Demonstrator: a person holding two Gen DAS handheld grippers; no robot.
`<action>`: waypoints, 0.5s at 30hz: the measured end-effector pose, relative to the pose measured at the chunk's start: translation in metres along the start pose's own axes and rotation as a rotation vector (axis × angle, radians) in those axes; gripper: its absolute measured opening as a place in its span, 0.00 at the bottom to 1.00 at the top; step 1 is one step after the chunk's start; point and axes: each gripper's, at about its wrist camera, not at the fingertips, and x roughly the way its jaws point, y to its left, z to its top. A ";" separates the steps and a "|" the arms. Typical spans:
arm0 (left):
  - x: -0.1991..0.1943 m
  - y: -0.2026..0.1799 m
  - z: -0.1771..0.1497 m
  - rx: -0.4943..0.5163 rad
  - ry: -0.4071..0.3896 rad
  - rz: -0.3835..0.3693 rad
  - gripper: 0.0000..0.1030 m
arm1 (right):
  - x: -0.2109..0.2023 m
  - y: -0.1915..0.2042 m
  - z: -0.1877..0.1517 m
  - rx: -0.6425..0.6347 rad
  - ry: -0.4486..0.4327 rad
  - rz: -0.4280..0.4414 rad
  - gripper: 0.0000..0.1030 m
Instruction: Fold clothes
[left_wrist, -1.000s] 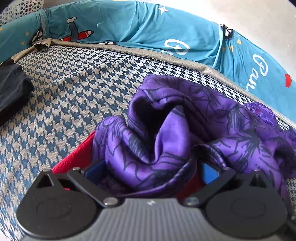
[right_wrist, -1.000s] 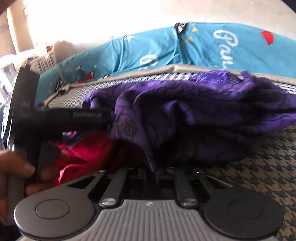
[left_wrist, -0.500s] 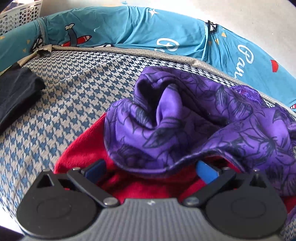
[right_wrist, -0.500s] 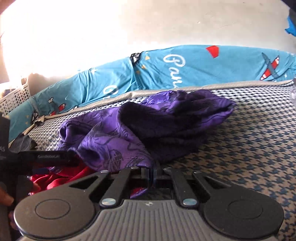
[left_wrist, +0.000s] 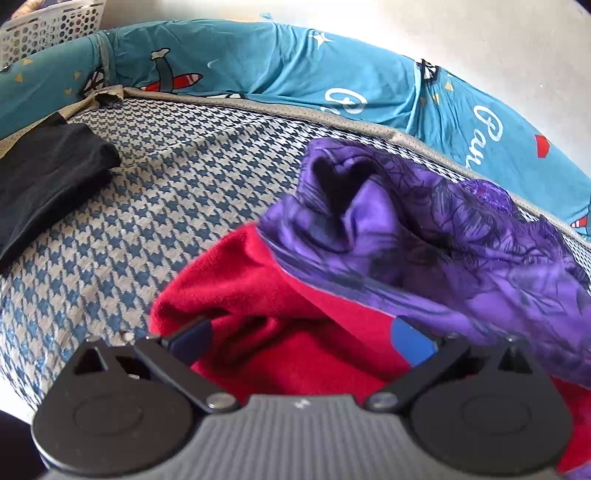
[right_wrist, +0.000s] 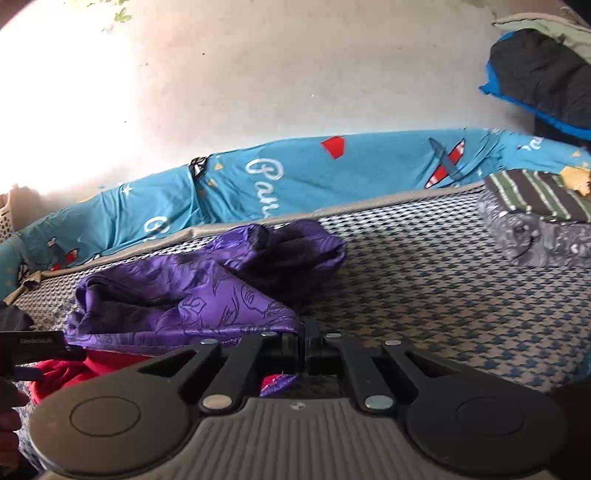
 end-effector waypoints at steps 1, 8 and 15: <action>-0.001 0.003 0.000 -0.011 -0.003 0.010 1.00 | -0.006 -0.003 0.001 0.009 -0.018 -0.026 0.04; 0.002 0.025 0.002 -0.101 0.014 0.061 1.00 | -0.008 -0.034 0.007 0.126 0.065 -0.177 0.15; -0.004 0.041 0.002 -0.140 -0.005 0.078 1.00 | -0.022 -0.016 0.007 0.018 0.039 -0.227 0.54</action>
